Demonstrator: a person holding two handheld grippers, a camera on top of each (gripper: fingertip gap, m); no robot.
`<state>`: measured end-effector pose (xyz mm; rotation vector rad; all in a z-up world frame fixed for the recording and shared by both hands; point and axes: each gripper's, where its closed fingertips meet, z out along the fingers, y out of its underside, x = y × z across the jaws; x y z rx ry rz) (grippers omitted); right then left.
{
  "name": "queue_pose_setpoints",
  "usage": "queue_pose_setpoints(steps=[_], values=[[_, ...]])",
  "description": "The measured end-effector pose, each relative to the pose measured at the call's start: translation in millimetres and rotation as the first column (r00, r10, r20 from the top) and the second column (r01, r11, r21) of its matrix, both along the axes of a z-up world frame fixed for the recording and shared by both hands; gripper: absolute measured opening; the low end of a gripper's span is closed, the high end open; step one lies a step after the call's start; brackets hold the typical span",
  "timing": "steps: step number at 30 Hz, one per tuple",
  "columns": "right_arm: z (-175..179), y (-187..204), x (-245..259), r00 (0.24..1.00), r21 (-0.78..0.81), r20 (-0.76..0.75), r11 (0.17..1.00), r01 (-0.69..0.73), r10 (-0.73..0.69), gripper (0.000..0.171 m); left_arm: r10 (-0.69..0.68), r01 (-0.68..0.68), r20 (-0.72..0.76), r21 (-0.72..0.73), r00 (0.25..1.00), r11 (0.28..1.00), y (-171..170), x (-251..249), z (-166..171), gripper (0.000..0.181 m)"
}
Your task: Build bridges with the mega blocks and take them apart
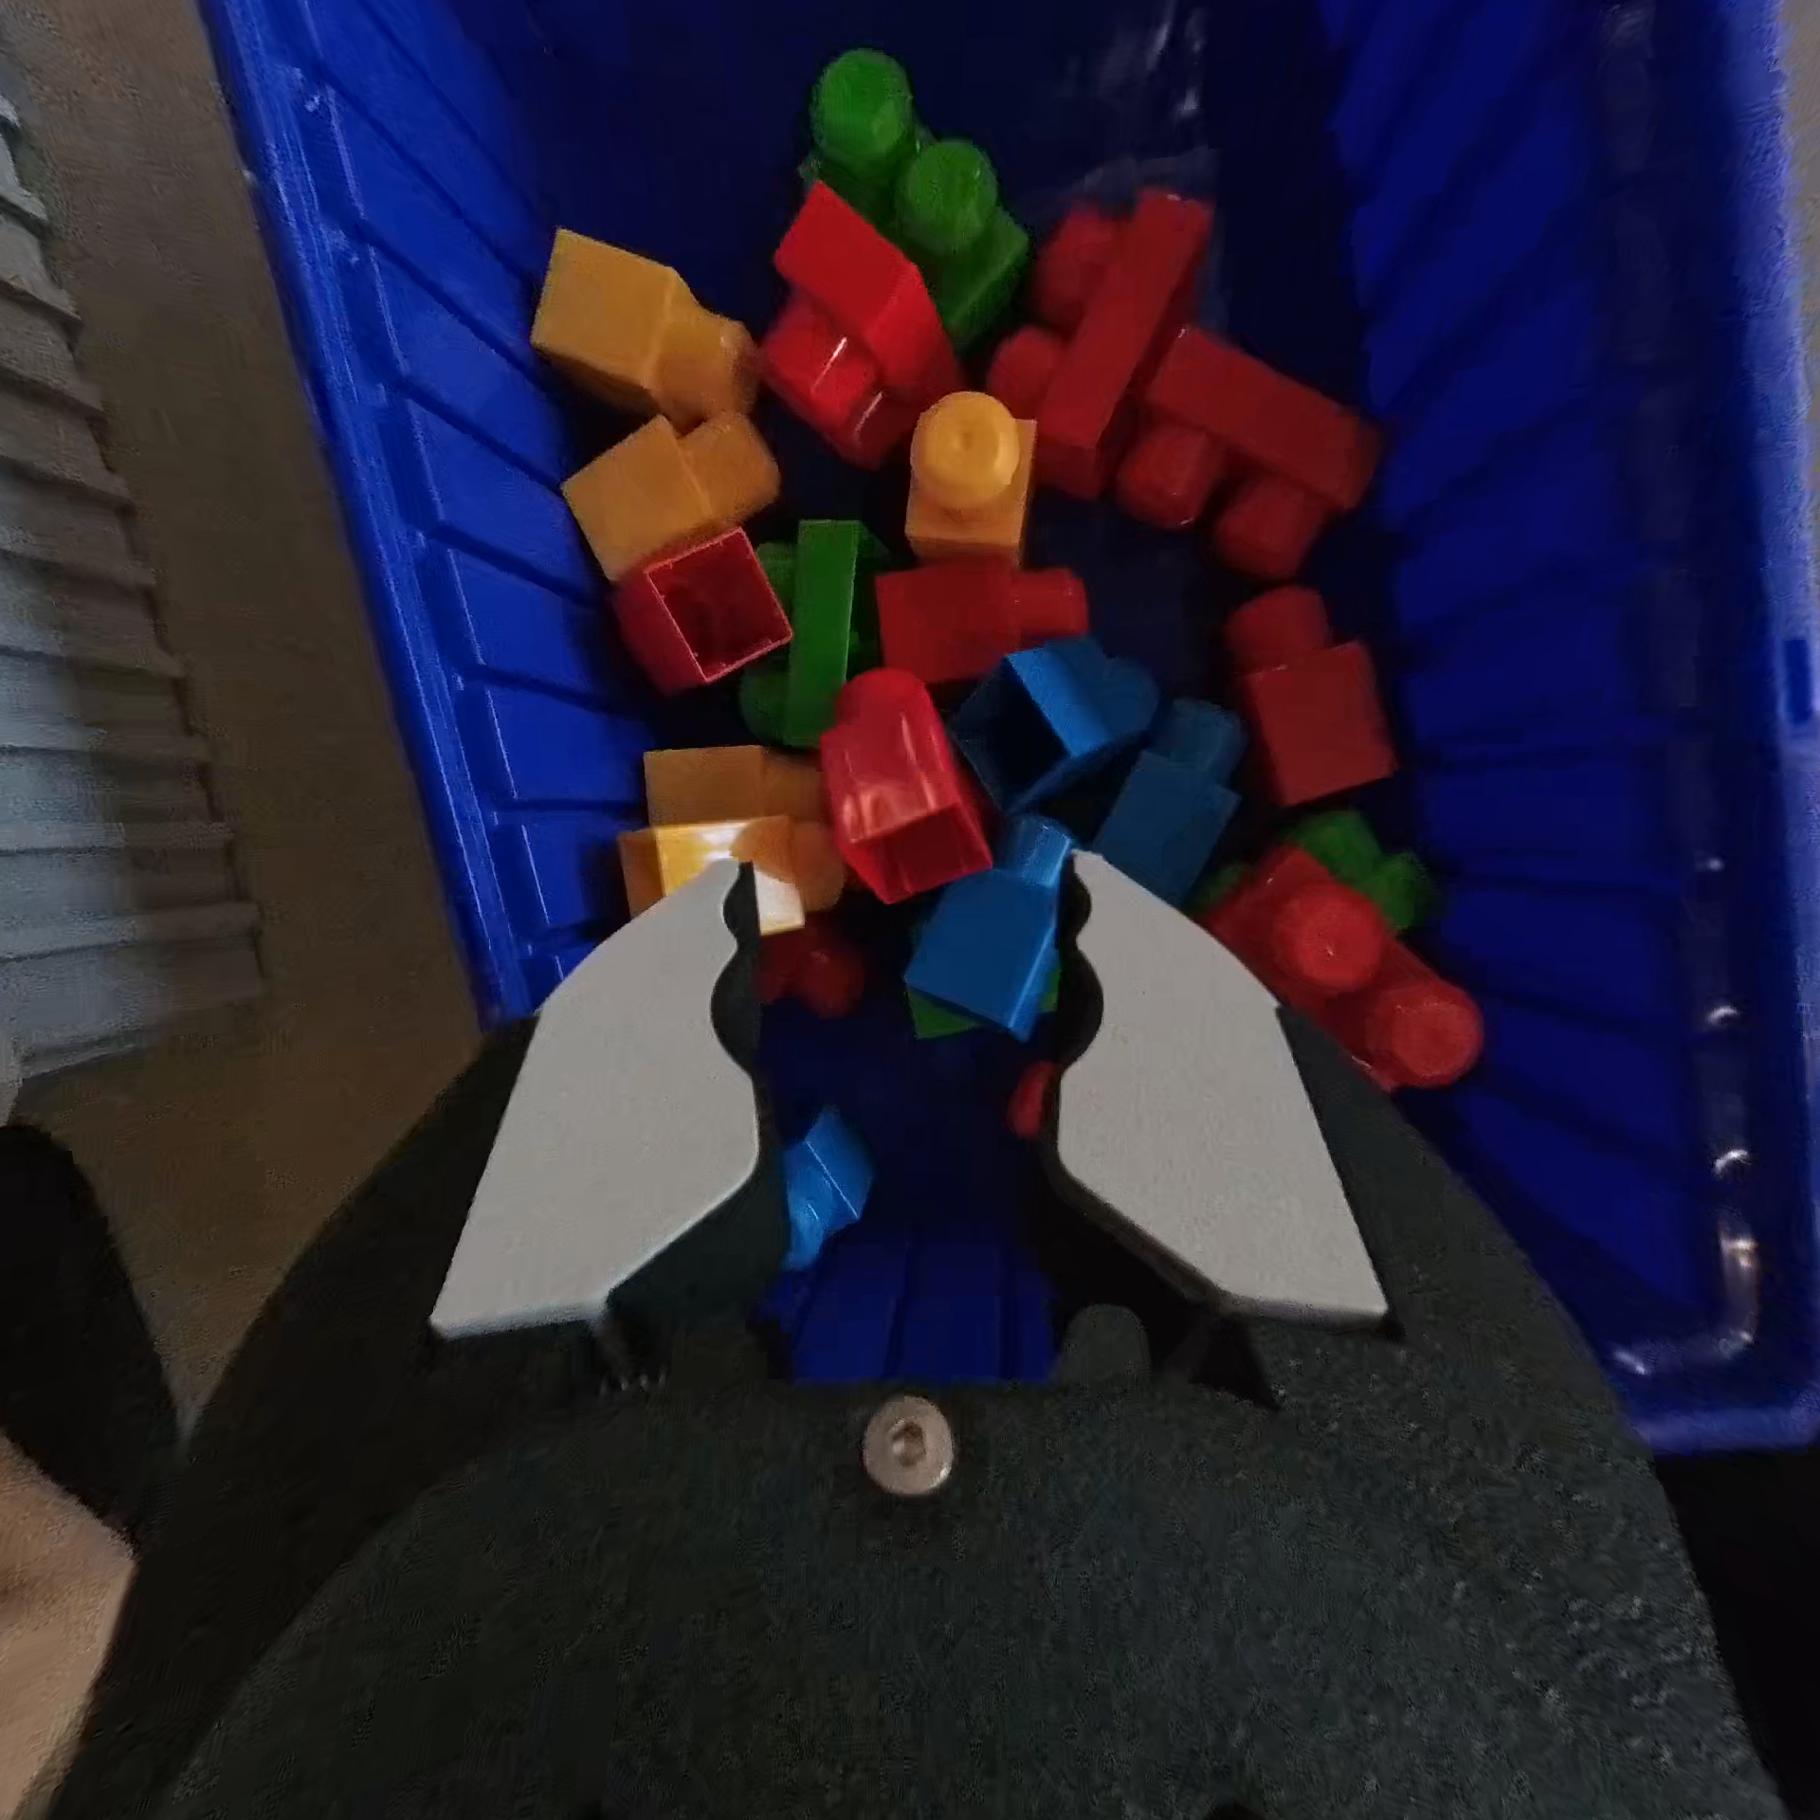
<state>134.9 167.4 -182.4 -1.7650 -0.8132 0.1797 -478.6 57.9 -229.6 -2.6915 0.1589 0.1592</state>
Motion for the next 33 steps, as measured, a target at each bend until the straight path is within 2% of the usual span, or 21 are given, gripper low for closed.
queue_pose_setpoints(steps=[10,18,22,26,33], values=[[9,2,16,0.999,0.030,-0.026,0.999,0.026,-0.025,0.069,0.084,-0.076,0.078,-0.101,0.993,0.992,11,-14,-40,0.060],[9,2,15,1.000,0.040,-0.016,0.999,0.016,-0.015,0.068,0.080,-0.066,0.094,-0.146,0.992,0.987,8,-13,-57,0.056],[9,1,13,1.000,0.043,-0.009,0.999,0.012,-0.012,0.068,0.071,-0.055,0.111,-0.141,0.991,0.988,8,-12,-58,0.039],[8,0,12,1.000,0.044,0.002,0.999,0.010,-0.010,0.068,0.065,-0.048,0.128,-0.133,0.990,0.990,6,-12,-55,0.038],[6,-3,5,1.000,0.036,0.000,0.999,-0.021,0.021,0.066,0.020,-0.022,0.158,0.009,0.987,1.000,9,-5,-26,0.037]])
